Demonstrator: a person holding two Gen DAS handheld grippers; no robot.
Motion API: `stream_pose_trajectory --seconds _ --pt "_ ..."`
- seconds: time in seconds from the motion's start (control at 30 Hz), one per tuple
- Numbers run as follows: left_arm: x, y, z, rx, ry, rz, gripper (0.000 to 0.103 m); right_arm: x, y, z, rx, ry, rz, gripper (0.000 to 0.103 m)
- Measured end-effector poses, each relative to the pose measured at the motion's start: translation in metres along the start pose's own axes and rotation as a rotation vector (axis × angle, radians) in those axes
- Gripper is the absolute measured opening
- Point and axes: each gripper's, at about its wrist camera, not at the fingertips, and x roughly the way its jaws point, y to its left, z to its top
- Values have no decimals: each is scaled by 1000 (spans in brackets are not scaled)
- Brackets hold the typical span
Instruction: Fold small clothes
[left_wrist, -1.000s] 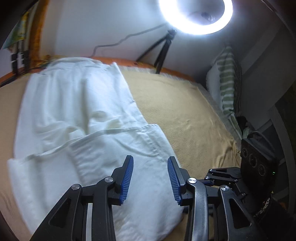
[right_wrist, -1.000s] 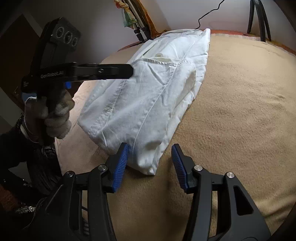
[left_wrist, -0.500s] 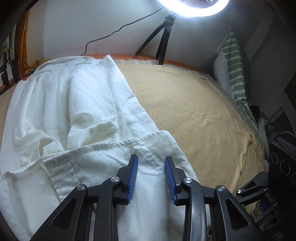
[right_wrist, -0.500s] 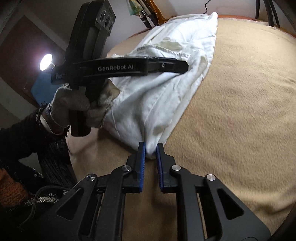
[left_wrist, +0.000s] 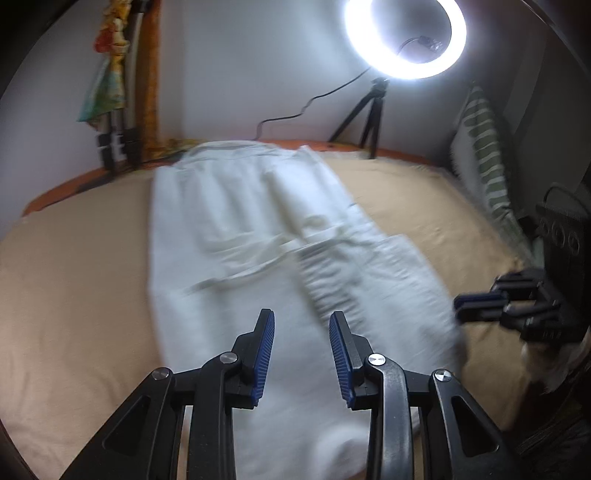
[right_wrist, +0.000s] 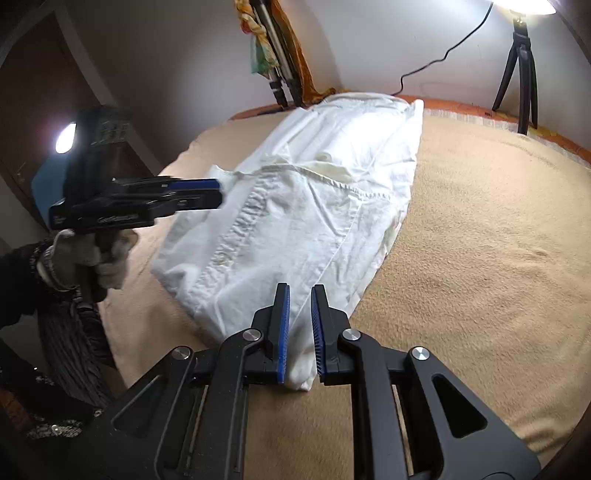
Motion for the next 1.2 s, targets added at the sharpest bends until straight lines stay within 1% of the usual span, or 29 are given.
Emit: stream_pose_trajectory --seconds 0.1,0.17,0.2,0.27,0.33,0.37,0.4,0.47,0.57,0.63,0.73,0.8,0.87,0.97,1.0,1.07,1.2 --pt "8 27 -8 -49 22 45 31 10 -13 8 37 14 -21 13" --pt "16 38 -10 -51 36 73 31 14 -21 11 54 33 -52 13" --pt "19 40 -11 -49 40 76 30 18 -23 12 61 56 -70 13" --pt "18 47 -7 -60 38 71 30 22 -26 15 60 82 -80 13" --pt "14 53 4 -73 20 59 31 18 -27 22 58 70 -72 13" --pt "11 55 10 -74 4 62 32 15 -29 27 61 54 -66 19" --pt "9 59 17 -76 -13 67 34 10 -31 33 65 26 -63 30" --pt "7 73 35 -99 -37 68 35 2 -35 46 61 -18 -60 41" --pt "12 98 61 -166 -57 55 38 0 -44 71 48 -44 -88 41" --pt "21 114 75 -201 -57 44 46 7 -55 91 50 -61 -104 41" --pt "44 141 91 -297 -43 3 47 26 -76 121 95 -77 -98 41" --pt "61 157 96 -367 -23 -24 47 43 -93 138 140 -83 -91 41" --pt "77 168 97 -413 -6 -47 47 59 -108 151 179 -84 -96 41" --pt "95 177 97 -436 1 -62 47 87 -127 166 211 -64 -98 41" --pt "95 177 97 -432 -19 -62 48 96 -130 169 211 -53 -99 41" --pt "96 175 100 -415 -14 -58 49 111 -132 171 196 -25 -102 41" --pt "100 176 107 -430 -15 -51 49 121 -128 177 170 -35 -105 41"
